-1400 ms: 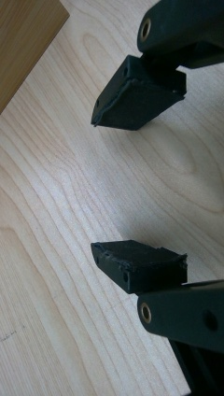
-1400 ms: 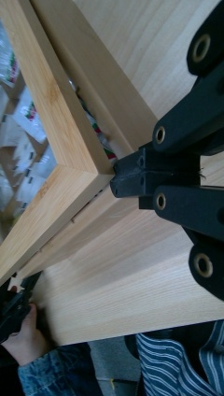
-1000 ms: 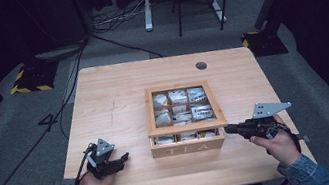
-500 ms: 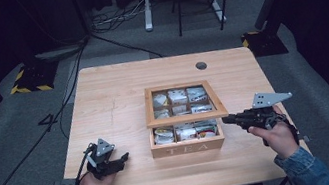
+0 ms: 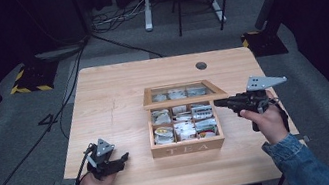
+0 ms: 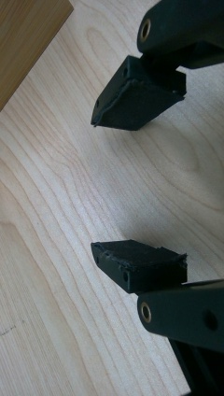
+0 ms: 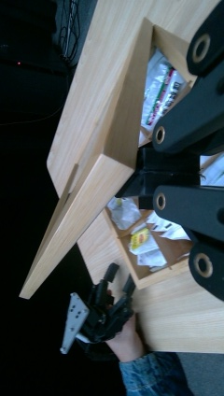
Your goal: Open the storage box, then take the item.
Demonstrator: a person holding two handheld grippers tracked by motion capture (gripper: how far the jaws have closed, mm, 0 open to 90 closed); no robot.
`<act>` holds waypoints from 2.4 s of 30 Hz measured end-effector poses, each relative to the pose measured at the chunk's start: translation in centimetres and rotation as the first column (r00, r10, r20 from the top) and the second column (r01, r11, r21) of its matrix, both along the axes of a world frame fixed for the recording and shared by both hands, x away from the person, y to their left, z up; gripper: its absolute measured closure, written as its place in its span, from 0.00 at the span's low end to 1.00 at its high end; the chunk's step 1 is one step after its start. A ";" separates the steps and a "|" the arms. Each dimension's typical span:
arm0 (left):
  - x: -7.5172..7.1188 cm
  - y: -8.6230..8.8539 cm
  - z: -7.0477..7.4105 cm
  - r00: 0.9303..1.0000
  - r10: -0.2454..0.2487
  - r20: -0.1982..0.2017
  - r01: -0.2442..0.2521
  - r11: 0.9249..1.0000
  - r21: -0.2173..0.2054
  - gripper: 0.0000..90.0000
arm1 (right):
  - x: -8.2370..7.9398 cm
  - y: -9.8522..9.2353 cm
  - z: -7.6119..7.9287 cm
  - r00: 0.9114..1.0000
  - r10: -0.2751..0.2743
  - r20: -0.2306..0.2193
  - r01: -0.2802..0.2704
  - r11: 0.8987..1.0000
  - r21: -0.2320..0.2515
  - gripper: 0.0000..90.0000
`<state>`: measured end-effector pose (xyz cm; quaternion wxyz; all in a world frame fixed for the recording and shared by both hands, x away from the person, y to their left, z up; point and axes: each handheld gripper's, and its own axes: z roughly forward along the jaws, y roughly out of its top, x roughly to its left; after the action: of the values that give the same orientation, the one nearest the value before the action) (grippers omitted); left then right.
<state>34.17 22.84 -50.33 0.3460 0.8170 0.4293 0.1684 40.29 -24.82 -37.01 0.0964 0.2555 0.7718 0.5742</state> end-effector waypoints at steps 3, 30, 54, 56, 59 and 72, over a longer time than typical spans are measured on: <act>0.0 0.0 0.0 1.000 0.018 0.000 -0.018 1.000 0.002 0.36 | 0.5 0.3 0.3 1.000 -0.004 0.009 0.004 1.000 0.005 1.00; -0.1 -0.1 0.0 0.999 0.051 -0.006 -0.051 0.999 0.006 0.28 | 1.7 0.9 0.9 0.996 -0.054 0.065 0.054 0.999 0.003 1.00; -1.8 -0.1 5.4 0.996 -0.086 -0.016 0.084 0.992 -0.092 0.46 | 2.3 0.7 1.1 0.998 -0.035 0.050 0.034 0.999 0.024 1.00; -2.1 -0.3 6.1 0.995 -0.104 -0.005 0.103 0.990 -0.093 0.45 | 2.4 0.7 1.1 0.998 -0.033 0.049 0.032 0.999 0.030 1.00; -2.2 -0.6 7.0 0.991 -0.131 0.010 0.131 0.987 -0.092 0.45 | 2.5 0.7 1.2 0.998 -0.036 0.048 0.034 0.999 0.030 1.00; -2.0 -4.0 10.7 0.964 -0.255 0.076 0.262 0.959 -0.112 0.46 | 2.9 0.7 1.4 0.999 -0.028 0.044 0.026 0.999 0.040 1.00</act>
<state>32.20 18.83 -39.63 0.4268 0.8382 0.3177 0.1201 43.16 -24.09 -35.59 0.1161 0.2550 0.7547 0.5933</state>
